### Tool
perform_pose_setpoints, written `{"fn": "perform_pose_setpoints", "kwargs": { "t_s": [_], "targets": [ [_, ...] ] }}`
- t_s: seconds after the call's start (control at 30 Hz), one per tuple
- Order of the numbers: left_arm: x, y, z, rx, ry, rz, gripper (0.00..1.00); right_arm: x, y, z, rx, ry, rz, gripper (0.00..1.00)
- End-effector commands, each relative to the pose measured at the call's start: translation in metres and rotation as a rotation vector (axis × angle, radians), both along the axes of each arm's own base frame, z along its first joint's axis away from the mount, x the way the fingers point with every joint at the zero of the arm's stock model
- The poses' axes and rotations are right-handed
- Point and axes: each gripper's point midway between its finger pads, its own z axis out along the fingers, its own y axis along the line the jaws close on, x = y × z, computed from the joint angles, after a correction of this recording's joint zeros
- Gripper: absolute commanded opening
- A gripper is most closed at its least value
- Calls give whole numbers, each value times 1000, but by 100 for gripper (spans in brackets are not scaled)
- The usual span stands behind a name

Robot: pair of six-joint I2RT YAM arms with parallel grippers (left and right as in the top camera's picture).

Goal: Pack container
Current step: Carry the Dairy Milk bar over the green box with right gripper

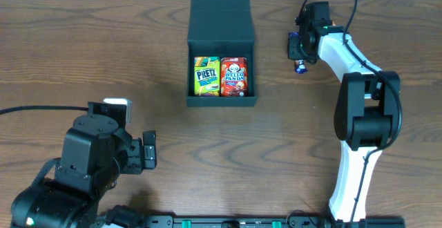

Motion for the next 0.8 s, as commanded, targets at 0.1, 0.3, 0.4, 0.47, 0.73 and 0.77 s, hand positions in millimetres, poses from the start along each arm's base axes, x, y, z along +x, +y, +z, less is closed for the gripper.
{"fn": "perform_pose_setpoints", "kwargs": {
  "t_s": [0.1, 0.3, 0.4, 0.47, 0.73, 0.77],
  "targets": [
    [0, 1, 5, 9, -16, -13, 95, -5, 18, 35, 108, -5, -1, 13],
    [0, 1, 5, 9, -16, -13, 95, -15, 41, 99, 152, -72, -23, 7],
    [0, 1, 5, 9, -16, -13, 95, -26, 67, 134, 166, -118, 26, 7],
    [0, 1, 5, 9, -16, -13, 95, -35, 88, 152, 175, -137, 65, 7],
    [0, 1, 5, 9, -16, -13, 95, -79, 161, 149, 214, -42, 89, 1],
    [0, 1, 5, 9, -16, -13, 95, -85, 166, 142, 178, -30, 65, 1]
  ]
}}
